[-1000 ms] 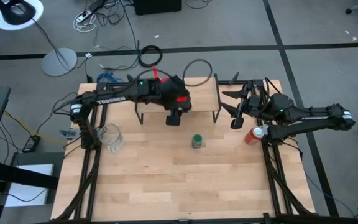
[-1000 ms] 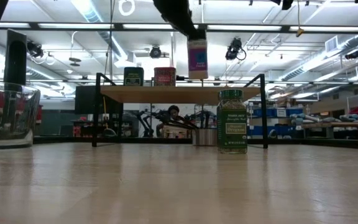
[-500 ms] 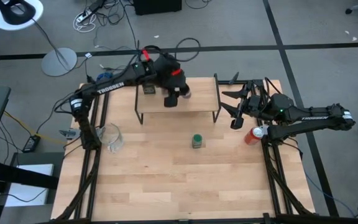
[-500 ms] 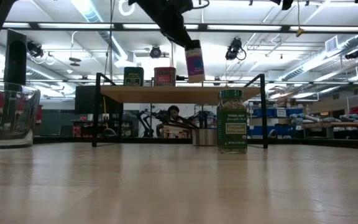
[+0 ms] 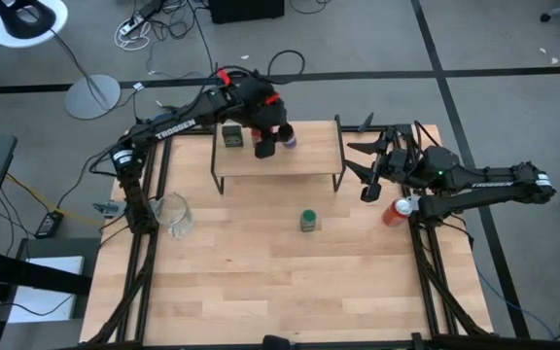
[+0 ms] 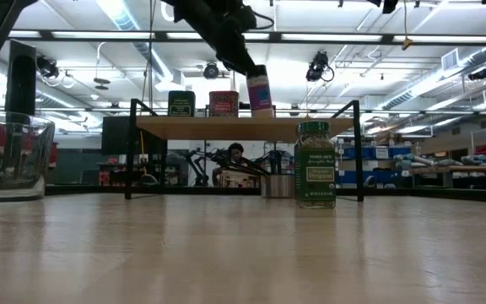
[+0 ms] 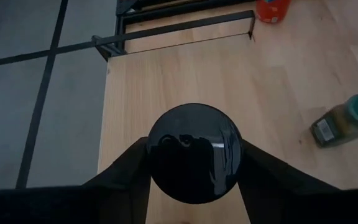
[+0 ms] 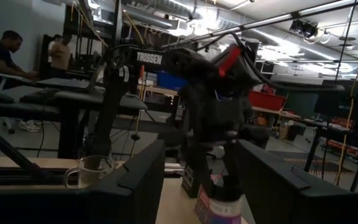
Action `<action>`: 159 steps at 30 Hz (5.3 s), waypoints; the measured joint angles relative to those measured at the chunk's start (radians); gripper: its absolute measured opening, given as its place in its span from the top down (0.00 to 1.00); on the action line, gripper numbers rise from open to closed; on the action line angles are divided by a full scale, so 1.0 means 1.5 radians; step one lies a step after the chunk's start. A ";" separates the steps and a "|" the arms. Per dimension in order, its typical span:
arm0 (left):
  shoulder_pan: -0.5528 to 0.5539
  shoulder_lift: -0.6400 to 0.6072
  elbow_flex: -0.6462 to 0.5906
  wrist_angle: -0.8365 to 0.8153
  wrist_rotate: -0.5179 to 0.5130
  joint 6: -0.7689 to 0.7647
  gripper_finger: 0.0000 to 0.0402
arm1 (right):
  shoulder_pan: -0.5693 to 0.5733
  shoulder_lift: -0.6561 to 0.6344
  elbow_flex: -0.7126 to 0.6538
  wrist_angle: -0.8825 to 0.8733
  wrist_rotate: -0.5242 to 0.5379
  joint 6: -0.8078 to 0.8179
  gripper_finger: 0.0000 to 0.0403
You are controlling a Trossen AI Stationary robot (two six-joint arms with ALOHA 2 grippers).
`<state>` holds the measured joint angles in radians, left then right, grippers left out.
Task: Shelf spices
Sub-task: Put the black seasoning bottle on the shelf
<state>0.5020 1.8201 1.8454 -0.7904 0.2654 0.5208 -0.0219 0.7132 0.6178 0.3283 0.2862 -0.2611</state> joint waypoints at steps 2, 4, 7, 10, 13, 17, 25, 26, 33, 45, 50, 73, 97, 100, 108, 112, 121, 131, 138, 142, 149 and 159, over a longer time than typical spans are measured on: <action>0.000 0.008 0.000 0.006 0.004 -0.002 0.53 | 0.000 0.000 0.000 -0.001 0.000 0.000 0.52; 0.000 0.016 0.000 0.009 0.010 -0.003 0.53 | 0.000 0.000 0.000 0.000 0.000 0.000 0.52; -0.001 0.025 0.000 0.017 0.009 -0.004 0.53 | 0.000 0.000 0.000 -0.001 0.000 0.000 0.52; 0.000 0.026 0.000 0.020 0.009 -0.005 0.51 | 0.000 0.000 0.000 -0.001 0.000 0.000 0.52; 0.000 0.027 0.000 0.027 0.006 -0.005 0.50 | 0.000 0.000 0.000 -0.001 0.000 -0.001 0.52; 0.001 0.027 0.005 0.022 0.003 -0.006 0.50 | 0.000 0.000 0.000 -0.002 0.000 -0.002 0.52; 0.001 0.028 0.005 0.026 0.002 -0.013 0.48 | 0.000 0.000 0.000 -0.002 0.000 -0.002 0.52; 0.001 0.028 0.005 0.027 0.002 -0.020 0.47 | 0.000 0.000 0.000 -0.002 0.000 -0.002 0.52; 0.001 0.028 0.006 0.045 0.002 -0.050 0.37 | 0.000 0.000 0.000 -0.002 0.000 -0.002 0.52; 0.001 0.026 0.023 0.056 -0.024 -0.056 0.30 | 0.000 0.000 0.000 -0.002 0.000 -0.002 0.52; 0.000 0.025 0.070 0.054 -0.024 -0.058 0.30 | 0.000 0.000 0.000 -0.001 0.000 -0.002 0.52; -0.116 -0.007 0.328 -0.168 -0.414 -0.071 0.99 | -0.079 0.227 0.000 0.115 -0.040 -0.025 0.98; -0.276 -0.315 0.133 -0.283 -0.679 -0.298 1.00 | -0.162 0.461 0.027 0.217 -0.125 0.041 1.00; -0.282 -0.357 0.031 -0.249 -0.685 -0.336 1.00 | -0.163 0.482 0.046 0.217 -0.123 0.041 1.00; -0.305 -0.496 -0.268 -0.086 -0.684 -0.426 1.00 | -0.162 0.519 0.067 0.195 -0.100 0.041 1.00; -0.312 -0.565 -0.418 0.024 -0.675 -0.458 1.00 | -0.162 0.524 0.067 0.200 -0.077 0.041 1.00; -0.312 -0.652 -0.683 0.260 -0.597 -0.508 1.00 | -0.166 0.527 0.066 0.197 -0.040 0.040 1.00; -0.315 -0.653 -0.848 0.468 -0.529 -0.565 1.00 | -0.167 0.527 0.072 0.197 -0.009 0.038 1.00; -0.315 -0.654 -0.891 0.555 -0.504 -0.564 1.00 | -0.167 0.527 0.105 0.188 -0.009 0.018 1.00; -0.315 -0.654 -0.893 0.554 -0.493 -0.565 1.00 | -0.167 0.527 0.122 0.148 -0.009 0.015 1.00; -0.315 -0.654 -0.893 0.553 -0.488 -0.565 1.00 | -0.167 0.527 0.122 0.115 -0.009 0.015 1.00; -0.315 -0.654 -0.893 0.552 -0.488 -0.565 1.00 | -0.182 0.527 0.122 0.088 -0.009 0.016 1.00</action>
<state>0.0299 0.8398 0.5064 0.0380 -0.4667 -0.3264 -0.2955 1.5032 0.8013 0.4602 0.2726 -0.2379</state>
